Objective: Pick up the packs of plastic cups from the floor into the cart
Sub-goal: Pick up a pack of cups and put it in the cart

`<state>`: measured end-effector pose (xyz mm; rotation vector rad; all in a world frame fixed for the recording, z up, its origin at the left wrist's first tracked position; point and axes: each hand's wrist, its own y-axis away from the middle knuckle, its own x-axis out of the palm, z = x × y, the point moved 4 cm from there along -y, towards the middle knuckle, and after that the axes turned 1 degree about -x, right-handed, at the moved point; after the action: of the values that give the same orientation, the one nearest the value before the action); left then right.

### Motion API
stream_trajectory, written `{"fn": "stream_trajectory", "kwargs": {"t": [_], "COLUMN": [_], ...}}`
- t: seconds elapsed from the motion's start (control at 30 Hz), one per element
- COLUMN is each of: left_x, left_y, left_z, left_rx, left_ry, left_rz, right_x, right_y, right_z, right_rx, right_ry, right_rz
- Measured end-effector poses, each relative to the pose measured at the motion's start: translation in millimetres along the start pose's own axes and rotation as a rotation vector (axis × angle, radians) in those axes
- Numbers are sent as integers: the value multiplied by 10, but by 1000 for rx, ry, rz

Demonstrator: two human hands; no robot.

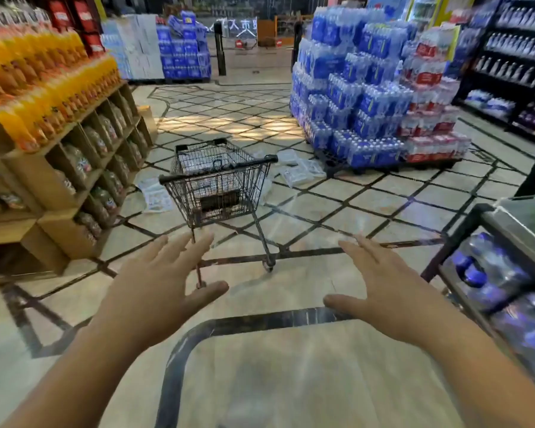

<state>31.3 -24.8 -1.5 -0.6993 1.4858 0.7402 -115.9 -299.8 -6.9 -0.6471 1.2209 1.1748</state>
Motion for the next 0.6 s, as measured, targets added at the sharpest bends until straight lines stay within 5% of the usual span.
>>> {"fn": "stream_trajectory", "kwargs": {"t": [0.23,0.6], "left_x": [187,133], "left_y": [-679,-2960], "left_z": [361,536], "left_rx": [-8,8], "left_ry": [3,208], "left_rz": [-13,-12], "right_x": [58,-506], "right_y": [-915,-2608], "right_z": [-232,-528], "right_rx": [70,273], "right_ry": [65,-29], "right_rz": [-24,14]}}
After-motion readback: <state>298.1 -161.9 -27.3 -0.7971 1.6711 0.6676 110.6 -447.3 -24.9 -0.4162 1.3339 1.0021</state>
